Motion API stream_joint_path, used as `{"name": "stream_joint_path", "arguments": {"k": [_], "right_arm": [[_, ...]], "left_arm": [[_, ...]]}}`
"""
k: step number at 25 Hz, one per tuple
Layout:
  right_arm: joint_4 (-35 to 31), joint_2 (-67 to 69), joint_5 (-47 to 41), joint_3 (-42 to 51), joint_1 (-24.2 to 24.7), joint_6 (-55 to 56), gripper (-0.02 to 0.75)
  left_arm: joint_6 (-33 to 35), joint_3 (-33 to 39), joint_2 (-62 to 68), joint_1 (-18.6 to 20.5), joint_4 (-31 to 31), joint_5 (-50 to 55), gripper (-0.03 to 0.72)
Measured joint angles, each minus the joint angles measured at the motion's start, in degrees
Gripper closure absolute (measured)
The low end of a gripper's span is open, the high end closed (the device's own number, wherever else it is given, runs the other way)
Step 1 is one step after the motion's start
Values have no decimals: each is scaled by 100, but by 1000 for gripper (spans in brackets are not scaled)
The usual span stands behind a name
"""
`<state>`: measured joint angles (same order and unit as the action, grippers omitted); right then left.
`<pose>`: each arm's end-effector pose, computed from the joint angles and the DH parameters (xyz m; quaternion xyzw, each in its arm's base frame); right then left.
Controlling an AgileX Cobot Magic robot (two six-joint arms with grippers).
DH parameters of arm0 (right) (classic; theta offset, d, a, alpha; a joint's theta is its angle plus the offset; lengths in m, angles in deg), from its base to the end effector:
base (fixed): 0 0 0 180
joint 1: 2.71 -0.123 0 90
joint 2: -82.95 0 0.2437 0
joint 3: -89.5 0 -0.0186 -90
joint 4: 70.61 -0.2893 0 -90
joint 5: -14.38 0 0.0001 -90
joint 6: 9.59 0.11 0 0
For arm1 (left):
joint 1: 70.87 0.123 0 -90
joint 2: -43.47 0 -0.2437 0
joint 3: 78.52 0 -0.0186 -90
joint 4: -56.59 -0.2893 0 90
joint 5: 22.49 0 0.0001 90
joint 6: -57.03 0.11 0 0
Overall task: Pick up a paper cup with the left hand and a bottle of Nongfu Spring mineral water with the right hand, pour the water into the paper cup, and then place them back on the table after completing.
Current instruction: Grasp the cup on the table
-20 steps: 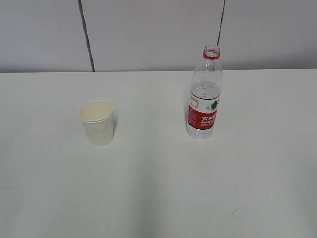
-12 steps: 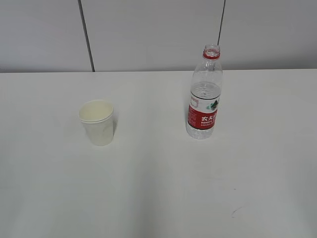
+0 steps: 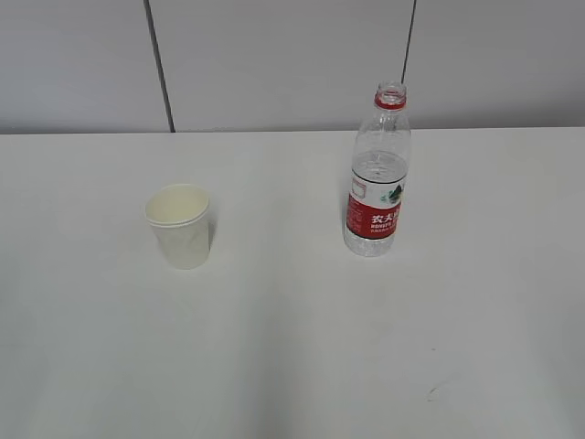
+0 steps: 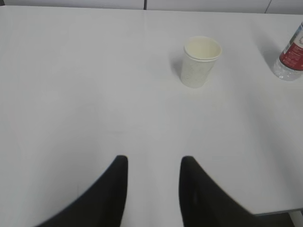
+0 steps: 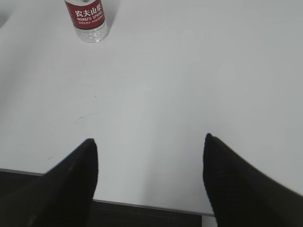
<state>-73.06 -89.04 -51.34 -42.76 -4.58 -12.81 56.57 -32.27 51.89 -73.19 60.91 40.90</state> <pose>0.0809 0.0069 0.2777 -0.0406 0.8712 0.0155 0.4890 0.0807 -0.0107 0.2896 0.0168 0.8567 -0.0500 0.5132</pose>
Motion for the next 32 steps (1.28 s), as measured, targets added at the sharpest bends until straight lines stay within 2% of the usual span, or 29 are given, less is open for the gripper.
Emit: {"name": "stream_joint_path", "arguments": {"k": [14,16,19,21,26,32], "right_arm": [[-21,0,0,0,0,0,222],[-21,0,0,0,0,0,206],[-21,0,0,0,0,0,214],[-21,0,0,0,0,0,198],[-21,0,0,0,0,0,211],[-34,0,0,0,0,0,211]], "left_arm": [[0,0,0,0,136,0,436],[0,0,0,0,136,0,351],[0,0,0,0,136,0,118],[0,0,0,0,131,0,62],[-17,-75,32,0,164,-151,78],[-17,-421,705,0,196,-824,88]]}}
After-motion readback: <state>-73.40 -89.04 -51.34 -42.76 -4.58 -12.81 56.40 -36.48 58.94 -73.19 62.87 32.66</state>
